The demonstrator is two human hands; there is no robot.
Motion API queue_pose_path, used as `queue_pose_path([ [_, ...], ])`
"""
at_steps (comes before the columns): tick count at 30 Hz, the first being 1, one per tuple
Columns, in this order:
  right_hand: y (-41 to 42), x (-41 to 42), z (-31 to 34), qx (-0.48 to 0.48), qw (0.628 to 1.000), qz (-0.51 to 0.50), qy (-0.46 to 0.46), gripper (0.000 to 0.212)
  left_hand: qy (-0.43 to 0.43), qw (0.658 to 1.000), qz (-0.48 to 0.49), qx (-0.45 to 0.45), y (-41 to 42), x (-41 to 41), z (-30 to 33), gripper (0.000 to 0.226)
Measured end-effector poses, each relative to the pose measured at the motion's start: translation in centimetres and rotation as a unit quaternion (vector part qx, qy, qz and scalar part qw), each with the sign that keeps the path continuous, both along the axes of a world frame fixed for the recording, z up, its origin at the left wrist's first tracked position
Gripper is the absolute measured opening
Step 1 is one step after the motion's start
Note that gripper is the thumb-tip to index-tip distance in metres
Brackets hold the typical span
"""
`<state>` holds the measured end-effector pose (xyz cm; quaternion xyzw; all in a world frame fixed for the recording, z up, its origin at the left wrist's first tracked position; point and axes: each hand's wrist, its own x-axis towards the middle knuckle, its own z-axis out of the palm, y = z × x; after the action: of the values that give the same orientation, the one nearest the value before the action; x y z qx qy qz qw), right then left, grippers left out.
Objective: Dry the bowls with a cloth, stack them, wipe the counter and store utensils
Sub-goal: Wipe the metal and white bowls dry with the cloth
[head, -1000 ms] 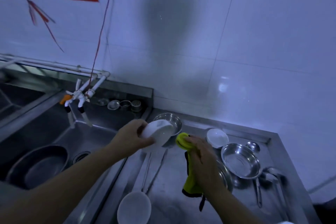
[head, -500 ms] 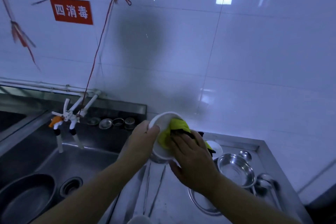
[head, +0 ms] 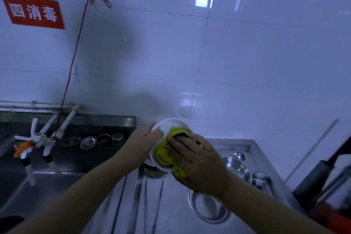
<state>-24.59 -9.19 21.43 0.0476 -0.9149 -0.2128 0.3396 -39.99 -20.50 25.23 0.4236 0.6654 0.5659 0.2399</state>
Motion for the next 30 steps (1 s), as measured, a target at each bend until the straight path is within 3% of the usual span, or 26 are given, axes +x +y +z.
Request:
queue_pose_path([
  [3,1.1,0.0,0.5,0.021,0.999,0.038,-0.005,0.05,0.069,0.997,-0.034,-0.018,0.0,-0.5,0.9,0.043],
  [6,-0.1,-0.3,0.2,-0.017,0.999,0.021,0.046,0.045,0.093,0.996,0.015,0.01,0.4,-0.2,0.8,0.032],
  [9,-2.6,-1.4,-1.0,-0.1,0.985,-0.022,0.137,0.038,0.036,0.994,0.087,0.053,1.5,1.0,0.5,0.024],
  [12,-4.3,-2.8,-2.0,-0.165,0.962,-0.036,0.213,0.04,-0.038,0.991,0.079,0.099,2.1,2.2,0.6,0.02],
  [15,-2.9,-2.0,-1.8,-0.122,0.968,0.006,0.218,0.038,-0.011,0.995,0.045,0.089,1.7,2.2,1.4,0.017],
  [19,0.6,0.4,-0.3,0.027,0.984,0.11,0.138,0.02,0.078,0.991,-0.096,-0.048,1.1,0.3,3.3,0.039],
  [21,1.9,0.9,0.5,0.054,0.985,0.116,0.112,0.016,0.068,0.988,-0.121,-0.065,1.1,-0.1,3.7,0.041],
  [26,1.1,-0.3,0.6,-0.039,0.981,0.003,0.188,0.027,-0.095,0.991,0.001,0.093,2.6,3.3,0.9,0.016],
  [30,-0.3,-0.5,-0.5,-0.068,0.973,-0.006,0.219,0.019,-0.098,0.984,0.01,0.151,2.9,4.3,-0.2,0.026],
])
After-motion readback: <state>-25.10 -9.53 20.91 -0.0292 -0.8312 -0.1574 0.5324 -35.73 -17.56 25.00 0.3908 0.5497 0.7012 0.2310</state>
